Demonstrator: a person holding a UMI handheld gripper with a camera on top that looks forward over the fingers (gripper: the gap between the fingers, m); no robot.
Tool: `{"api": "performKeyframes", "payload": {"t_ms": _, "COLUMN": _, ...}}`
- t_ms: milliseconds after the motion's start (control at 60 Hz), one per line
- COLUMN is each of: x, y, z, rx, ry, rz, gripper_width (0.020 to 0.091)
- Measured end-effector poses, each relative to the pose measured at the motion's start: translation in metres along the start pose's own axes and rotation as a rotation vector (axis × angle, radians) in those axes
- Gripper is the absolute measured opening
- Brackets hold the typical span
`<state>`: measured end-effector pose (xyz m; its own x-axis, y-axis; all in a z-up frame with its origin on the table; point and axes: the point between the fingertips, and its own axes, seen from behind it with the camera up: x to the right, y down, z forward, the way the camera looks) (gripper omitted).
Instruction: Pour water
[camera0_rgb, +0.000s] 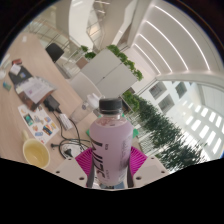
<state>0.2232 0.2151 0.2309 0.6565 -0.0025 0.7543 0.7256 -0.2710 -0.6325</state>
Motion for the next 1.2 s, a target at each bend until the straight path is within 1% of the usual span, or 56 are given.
{"api": "performKeyframes", "payload": {"t_ms": 33, "x": 0.0, "y": -0.006, "z": 0.013, "rx": 0.001, "ry": -0.124, "rz": 0.193, "gripper_width": 0.0484}}
{"api": "performKeyframes", "payload": {"t_ms": 83, "x": -0.022, "y": 0.005, "z": 0.007, "rx": 0.058, "ry": -0.224, "rz": 0.533, "gripper_width": 0.0508}}
{"api": "performKeyframes", "payload": {"t_ms": 100, "x": -0.024, "y": 0.008, "z": 0.006, "rx": 0.075, "ry": -0.248, "rz": 0.615, "gripper_width": 0.0506}}
{"api": "performKeyframes", "payload": {"t_ms": 117, "x": -0.037, "y": 0.003, "z": -0.007, "rx": 0.11, "ry": -0.233, "rz": 0.702, "gripper_width": 0.0507}}
{"api": "performKeyframes", "payload": {"t_ms": 133, "x": -0.032, "y": 0.011, "z": 0.007, "rx": 0.102, "ry": -0.263, "rz": 0.721, "gripper_width": 0.0508}}
{"api": "performKeyframes", "payload": {"t_ms": 150, "x": -0.031, "y": 0.021, "z": 0.01, "rx": 0.106, "ry": -0.261, "rz": 0.745, "gripper_width": 0.0508}}
{"api": "performKeyframes", "payload": {"t_ms": 167, "x": -0.031, "y": 0.04, "z": 0.009, "rx": 0.116, "ry": -0.251, "rz": 0.766, "gripper_width": 0.0507}}
{"api": "performKeyframes", "payload": {"t_ms": 217, "x": -0.047, "y": 0.07, "z": 0.016, "rx": 0.097, "ry": -0.253, "rz": 0.777, "gripper_width": 0.0505}}
{"api": "performKeyframes", "payload": {"t_ms": 233, "x": -0.063, "y": 0.086, "z": 0.013, "rx": 0.106, "ry": -0.252, "rz": 0.804, "gripper_width": 0.0505}}
{"api": "performKeyframes", "payload": {"t_ms": 250, "x": -0.066, "y": 0.085, "z": 0.02, "rx": 0.072, "ry": -0.278, "rz": 0.786, "gripper_width": 0.0503}}
{"api": "performKeyframes", "payload": {"t_ms": 283, "x": -0.077, "y": 0.099, "z": 0.024, "rx": 0.05, "ry": -0.304, "rz": 0.798, "gripper_width": 0.0505}}
{"api": "performKeyframes", "payload": {"t_ms": 350, "x": -0.097, "y": 0.121, "z": 0.024, "rx": 0.055, "ry": -0.34, "rz": 0.791, "gripper_width": 0.0507}}
{"api": "performKeyframes", "payload": {"t_ms": 367, "x": -0.113, "y": 0.133, "z": 0.024, "rx": 0.055, "ry": -0.347, "rz": 0.789, "gripper_width": 0.0507}}
{"api": "performKeyframes", "payload": {"t_ms": 400, "x": -0.113, "y": 0.132, "z": 0.022, "rx": 0.041, "ry": -0.378, "rz": 0.773, "gripper_width": 0.0505}}
{"api": "performKeyframes", "payload": {"t_ms": 533, "x": -0.135, "y": 0.139, "z": 0.018, "rx": 0.028, "ry": -0.473, "rz": 0.776, "gripper_width": 0.0515}}
{"api": "performKeyframes", "payload": {"t_ms": 633, "x": -0.135, "y": 0.134, "z": 0.019, "rx": 0.036, "ry": -0.487, "rz": 0.744, "gripper_width": 0.0517}}
{"api": "performKeyframes", "payload": {"t_ms": 700, "x": -0.14, "y": 0.136, "z": 0.019, "rx": 0.031, "ry": -0.487, "rz": 0.731, "gripper_width": 0.055}}
{"api": "performKeyframes", "payload": {"t_ms": 750, "x": -0.142, "y": 0.142, "z": 0.019, "rx": -0.007, "ry": -0.486, "rz": 0.722, "gripper_width": 0.0581}}
{"api": "performKeyframes", "payload": {"t_ms": 783, "x": -0.14, "y": 0.147, "z": 0.015, "rx": -0.043, "ry": -0.484, "rz": 0.71, "gripper_width": 0.0633}}
{"api": "performKeyframes", "payload": {"t_ms": 867, "x": -0.135, "y": 0.144, "z": -0.001, "rx": -0.059, "ry": -0.489, "rz": 0.713, "gripper_width": 0.0848}}
{"api": "performKeyframes", "payload": {"t_ms": 883, "x": -0.133, "y": 0.143, "z": -0.006, "rx": -0.062, "ry": -0.489, "rz": 0.718, "gripper_width": 0.0857}}
{"api": "performKeyframes", "payload": {"t_ms": 933, "x": -0.128, "y": 0.143, "z": -0.022, "rx": -0.082, "ry": -0.488, "rz": 0.735, "gripper_width": 0.0837}}
{"api": "performKeyframes", "payload": {"t_ms": 1033, "x": -0.111, "y": 0.146, "z": -0.064, "rx": -0.116, "ry": -0.443, "rz": 0.759, "gripper_width": 0.0844}}
{"api": "performKeyframes", "payload": {"t_ms": 1117, "x": -0.093, "y": 0.148, "z": -0.112, "rx": -0.142, "ry": -0.389, "rz": 0.779, "gripper_width": 0.0839}}
{"api": "performKeyframes", "payload": {"t_ms": 1200, "x": -0.077, "y": 0.141, "z": -0.169, "rx": -0.164, "ry": -0.344, "rz": 0.799, "gripper_width": 0.0839}}
